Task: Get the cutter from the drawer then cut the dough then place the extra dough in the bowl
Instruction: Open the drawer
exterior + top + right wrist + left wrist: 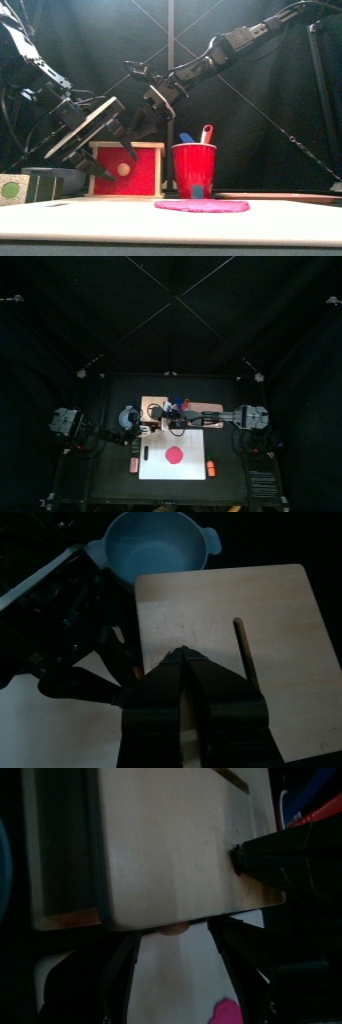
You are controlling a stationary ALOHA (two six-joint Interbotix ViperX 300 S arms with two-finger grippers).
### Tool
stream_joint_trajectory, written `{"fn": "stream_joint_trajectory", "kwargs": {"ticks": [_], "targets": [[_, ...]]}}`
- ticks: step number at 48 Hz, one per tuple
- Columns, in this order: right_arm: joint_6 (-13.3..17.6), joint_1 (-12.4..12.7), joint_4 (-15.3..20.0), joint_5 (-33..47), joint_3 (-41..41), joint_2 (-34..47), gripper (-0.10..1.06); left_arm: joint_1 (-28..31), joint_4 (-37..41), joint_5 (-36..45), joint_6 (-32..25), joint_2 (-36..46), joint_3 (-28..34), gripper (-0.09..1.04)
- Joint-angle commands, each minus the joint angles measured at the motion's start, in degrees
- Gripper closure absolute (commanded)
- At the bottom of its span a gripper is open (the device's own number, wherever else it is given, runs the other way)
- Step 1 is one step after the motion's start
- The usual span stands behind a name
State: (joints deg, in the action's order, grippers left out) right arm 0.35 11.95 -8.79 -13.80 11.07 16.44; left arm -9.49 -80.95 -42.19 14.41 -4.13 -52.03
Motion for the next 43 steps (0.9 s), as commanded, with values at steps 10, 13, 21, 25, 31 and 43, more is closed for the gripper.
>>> {"fn": "stream_joint_trajectory", "kwargs": {"ticks": [10, 13, 21, 25, 31, 43], "targets": [[0.3, 0.0, 0.0, -0.4, -0.5, -0.5, 0.94, 1.0, 0.2, -0.7, -0.4, -1.2, 0.0, 0.09], [0.3, 0.0, 0.0, -0.4, -0.5, -0.5, 0.94, 1.2, 0.4, -0.8, -0.6, -1.8, 0.4, 0.11], [0.3, 0.0, 0.0, -0.4, -0.5, -0.5, 0.94, 2.2, 2.0, -0.8, -0.7, -2.2, 1.2, 0.21], [0.3, 0.0, 0.0, -0.4, -0.5, -0.5, 0.94, 2.5, 2.8, -0.8, -0.7, -2.2, 1.3, 0.25], [0.2, 0.0, 0.0, -0.4, -0.5, -0.5, 0.94, 2.5, 3.1, -0.7, -0.7, -2.4, 1.1, 0.31], [0.2, -0.1, 0.0, -0.4, -0.6, -0.4, 0.94, 2.1, 3.3, -0.5, -0.8, -2.4, 0.8, 0.39]]}}
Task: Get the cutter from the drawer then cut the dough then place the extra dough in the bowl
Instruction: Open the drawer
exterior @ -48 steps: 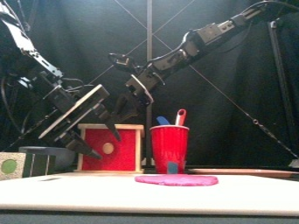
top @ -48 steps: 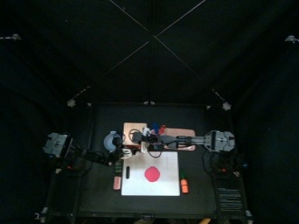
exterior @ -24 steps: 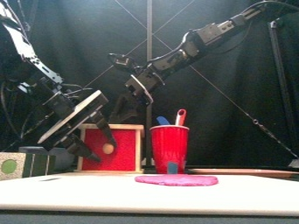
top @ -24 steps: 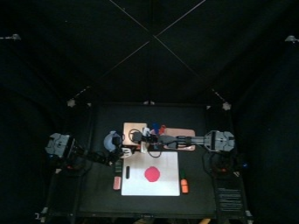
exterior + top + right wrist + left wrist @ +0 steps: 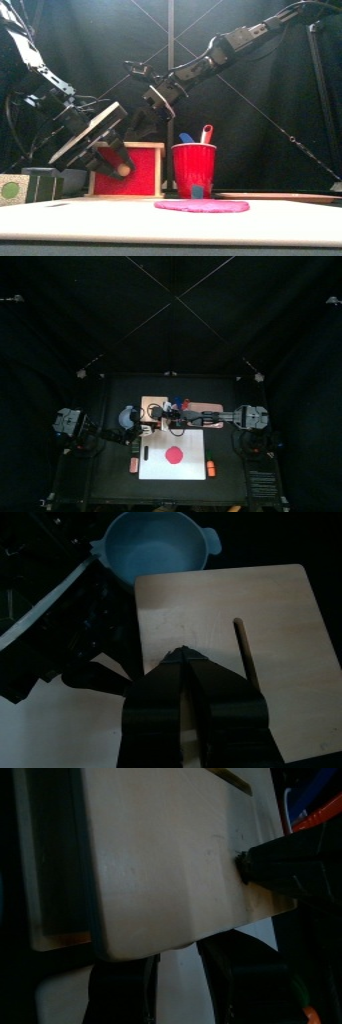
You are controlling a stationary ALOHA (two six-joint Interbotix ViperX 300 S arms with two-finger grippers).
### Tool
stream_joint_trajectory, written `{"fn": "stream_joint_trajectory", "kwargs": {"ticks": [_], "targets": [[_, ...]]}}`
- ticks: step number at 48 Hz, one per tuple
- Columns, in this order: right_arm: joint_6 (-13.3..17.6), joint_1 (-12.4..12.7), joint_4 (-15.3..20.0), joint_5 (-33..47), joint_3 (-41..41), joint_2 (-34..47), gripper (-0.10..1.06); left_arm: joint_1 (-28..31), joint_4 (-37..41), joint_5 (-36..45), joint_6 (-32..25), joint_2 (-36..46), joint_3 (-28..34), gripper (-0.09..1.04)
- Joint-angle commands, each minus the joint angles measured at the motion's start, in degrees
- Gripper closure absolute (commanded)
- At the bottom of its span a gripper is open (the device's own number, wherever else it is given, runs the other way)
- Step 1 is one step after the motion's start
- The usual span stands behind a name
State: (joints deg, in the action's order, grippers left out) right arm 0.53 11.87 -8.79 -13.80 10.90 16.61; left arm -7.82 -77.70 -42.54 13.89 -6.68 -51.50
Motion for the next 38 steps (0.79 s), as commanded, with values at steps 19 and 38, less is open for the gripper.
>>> {"fn": "stream_joint_trajectory", "kwargs": {"ticks": [19, 38], "targets": [[0.1, 0.4, 0.0, -0.4, -0.5, -0.6, 0.94, -3.8, -0.4, 0.5, -0.1, 1.4, -0.8, 0.39], [0.0, 0.5, 0.0, -1.3, -0.3, -0.6, 0.94, -6.6, -0.5, 0.7, -0.1, 1.4, 0.2, 0.39]]}}
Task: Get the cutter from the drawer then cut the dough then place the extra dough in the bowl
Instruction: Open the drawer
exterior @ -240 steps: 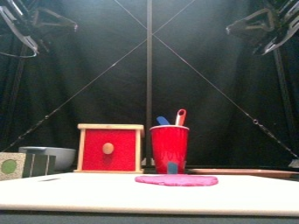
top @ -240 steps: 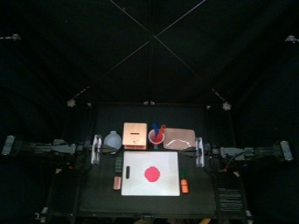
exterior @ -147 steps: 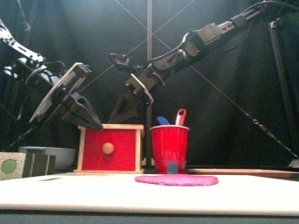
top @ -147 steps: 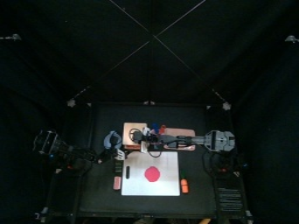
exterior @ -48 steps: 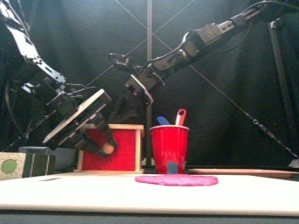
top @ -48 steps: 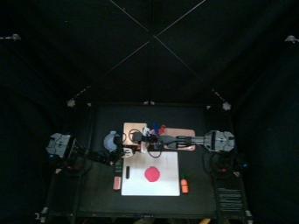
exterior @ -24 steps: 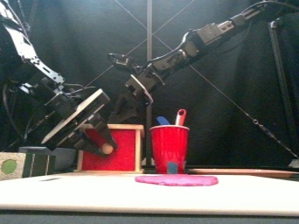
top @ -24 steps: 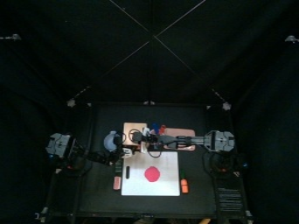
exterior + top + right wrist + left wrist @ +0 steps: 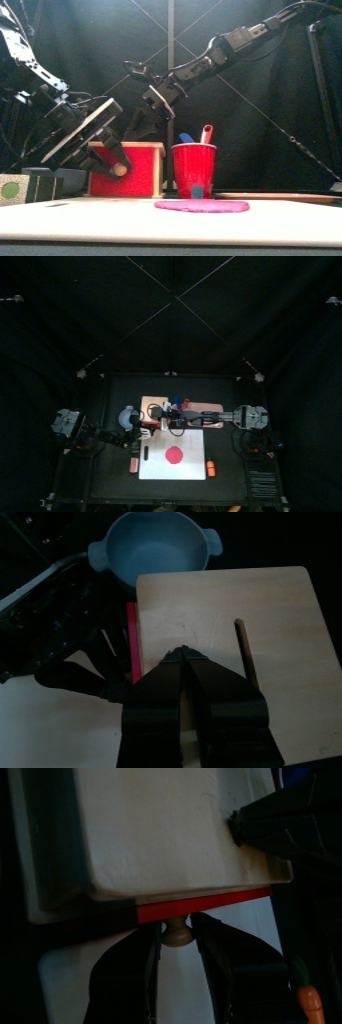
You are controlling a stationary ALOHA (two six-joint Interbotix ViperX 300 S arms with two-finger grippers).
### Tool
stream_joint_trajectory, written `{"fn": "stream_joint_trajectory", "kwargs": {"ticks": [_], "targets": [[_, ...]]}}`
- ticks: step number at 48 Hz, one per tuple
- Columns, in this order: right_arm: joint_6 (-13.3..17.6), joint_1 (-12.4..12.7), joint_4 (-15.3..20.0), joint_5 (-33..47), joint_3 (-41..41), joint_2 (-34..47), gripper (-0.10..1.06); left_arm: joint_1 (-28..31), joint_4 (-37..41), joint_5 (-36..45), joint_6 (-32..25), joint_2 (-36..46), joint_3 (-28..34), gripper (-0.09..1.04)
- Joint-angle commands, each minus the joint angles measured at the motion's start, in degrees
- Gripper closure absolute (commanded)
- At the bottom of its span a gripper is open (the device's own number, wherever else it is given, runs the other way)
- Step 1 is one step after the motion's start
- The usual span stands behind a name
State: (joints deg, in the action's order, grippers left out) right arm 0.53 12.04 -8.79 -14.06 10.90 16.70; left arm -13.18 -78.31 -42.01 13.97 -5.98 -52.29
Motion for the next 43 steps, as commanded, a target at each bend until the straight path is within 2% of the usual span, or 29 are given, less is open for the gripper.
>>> {"fn": "stream_joint_trajectory", "kwargs": {"ticks": [1, 43], "targets": [[0.0, 0.4, 0.0, -1.1, -0.3, -0.7, 0.94, -1.4, 0.1, 0.2, -0.2, 0.7, 1.0, 0.39], [0.0, 1.2, -1.1, -3.1, -0.4, -1.1, 0.94, -6.9, -0.1, 2.9, -0.2, 0.9, 0.1, 0.39]]}}
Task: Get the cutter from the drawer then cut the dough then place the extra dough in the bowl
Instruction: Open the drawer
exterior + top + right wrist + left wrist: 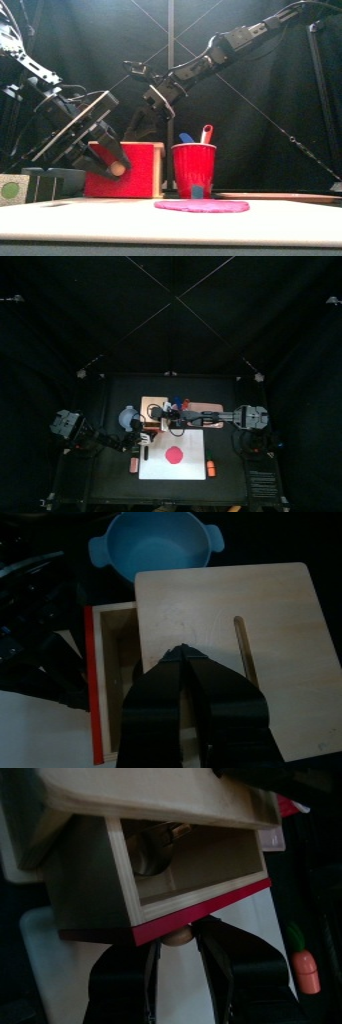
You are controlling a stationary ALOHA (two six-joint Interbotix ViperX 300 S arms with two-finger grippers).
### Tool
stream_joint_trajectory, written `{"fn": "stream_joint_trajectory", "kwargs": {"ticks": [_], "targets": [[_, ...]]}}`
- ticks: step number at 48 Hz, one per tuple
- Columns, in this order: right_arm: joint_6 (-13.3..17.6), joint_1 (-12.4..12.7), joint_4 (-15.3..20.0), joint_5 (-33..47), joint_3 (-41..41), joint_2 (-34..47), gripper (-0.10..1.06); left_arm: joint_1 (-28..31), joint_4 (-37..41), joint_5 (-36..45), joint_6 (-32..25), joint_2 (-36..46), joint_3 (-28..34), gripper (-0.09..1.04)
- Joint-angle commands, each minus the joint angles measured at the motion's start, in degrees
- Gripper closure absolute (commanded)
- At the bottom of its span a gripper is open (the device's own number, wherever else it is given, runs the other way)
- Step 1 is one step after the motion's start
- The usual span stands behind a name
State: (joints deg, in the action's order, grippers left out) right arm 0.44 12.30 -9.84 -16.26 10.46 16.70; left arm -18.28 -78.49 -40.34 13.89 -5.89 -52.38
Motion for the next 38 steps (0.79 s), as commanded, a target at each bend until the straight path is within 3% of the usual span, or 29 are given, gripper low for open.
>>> {"fn": "stream_joint_trajectory", "kwargs": {"ticks": [1, 38], "targets": [[0.1, 1.0, 0.0, -1.0, 0.1, -1.1, 0.94, -1.9, 0.2, 1.4, -0.1, 0.8, 0.2, 0.39], [0.1, 1.0, 0.0, -0.9, -0.4, -1.1, 0.94, -5.8, -0.4, 2.4, -0.1, 0.9, 0.4, 0.39]]}}
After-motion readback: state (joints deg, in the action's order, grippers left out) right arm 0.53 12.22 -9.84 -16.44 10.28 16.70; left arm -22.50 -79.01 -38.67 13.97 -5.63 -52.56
